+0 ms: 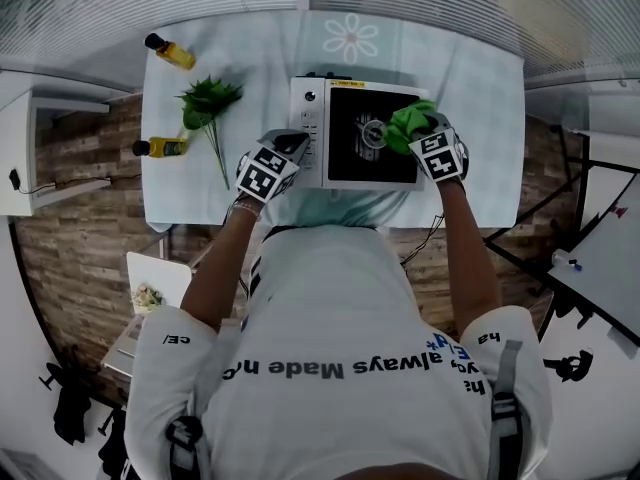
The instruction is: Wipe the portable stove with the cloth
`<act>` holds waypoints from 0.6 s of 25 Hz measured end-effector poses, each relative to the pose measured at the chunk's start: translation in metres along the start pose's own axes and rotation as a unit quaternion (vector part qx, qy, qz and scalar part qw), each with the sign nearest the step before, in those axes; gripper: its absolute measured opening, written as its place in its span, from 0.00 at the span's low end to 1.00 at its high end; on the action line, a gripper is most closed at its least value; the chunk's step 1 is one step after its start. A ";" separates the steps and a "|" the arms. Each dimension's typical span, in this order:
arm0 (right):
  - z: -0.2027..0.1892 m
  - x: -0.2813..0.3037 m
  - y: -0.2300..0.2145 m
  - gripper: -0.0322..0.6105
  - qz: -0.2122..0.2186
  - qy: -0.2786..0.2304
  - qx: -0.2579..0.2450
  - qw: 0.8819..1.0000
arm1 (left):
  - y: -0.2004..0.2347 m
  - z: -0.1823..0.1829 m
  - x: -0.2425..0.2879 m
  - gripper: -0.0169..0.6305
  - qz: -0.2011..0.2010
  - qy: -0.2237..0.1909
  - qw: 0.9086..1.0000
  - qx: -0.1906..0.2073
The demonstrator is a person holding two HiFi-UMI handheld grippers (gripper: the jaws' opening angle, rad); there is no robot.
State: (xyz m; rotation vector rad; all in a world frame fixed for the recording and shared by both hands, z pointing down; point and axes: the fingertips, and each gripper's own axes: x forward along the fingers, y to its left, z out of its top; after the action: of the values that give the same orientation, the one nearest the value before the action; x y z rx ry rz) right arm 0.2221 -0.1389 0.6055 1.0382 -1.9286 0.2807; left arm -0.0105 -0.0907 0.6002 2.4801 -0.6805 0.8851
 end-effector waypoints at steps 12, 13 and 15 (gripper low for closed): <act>0.069 -0.031 -0.026 0.09 -0.031 -0.066 -0.065 0.995 | 0.001 -0.002 -0.001 0.04 -0.001 0.000 1.000 -0.009; 0.072 -0.022 -0.023 0.09 -0.023 -0.059 -0.080 0.995 | 0.001 -0.002 -0.001 0.04 -0.001 -0.001 1.000 -0.010; 0.067 0.004 -0.013 0.09 0.000 -0.025 -0.113 0.993 | 0.001 -0.001 0.000 0.04 -0.002 -0.001 1.000 -0.013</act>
State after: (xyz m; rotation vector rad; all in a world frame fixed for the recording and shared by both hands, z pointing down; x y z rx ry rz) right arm 0.1901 -0.1865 0.5677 0.9027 -1.9534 0.0346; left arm -0.0117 -0.0909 0.6013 2.4590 -0.6819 0.8669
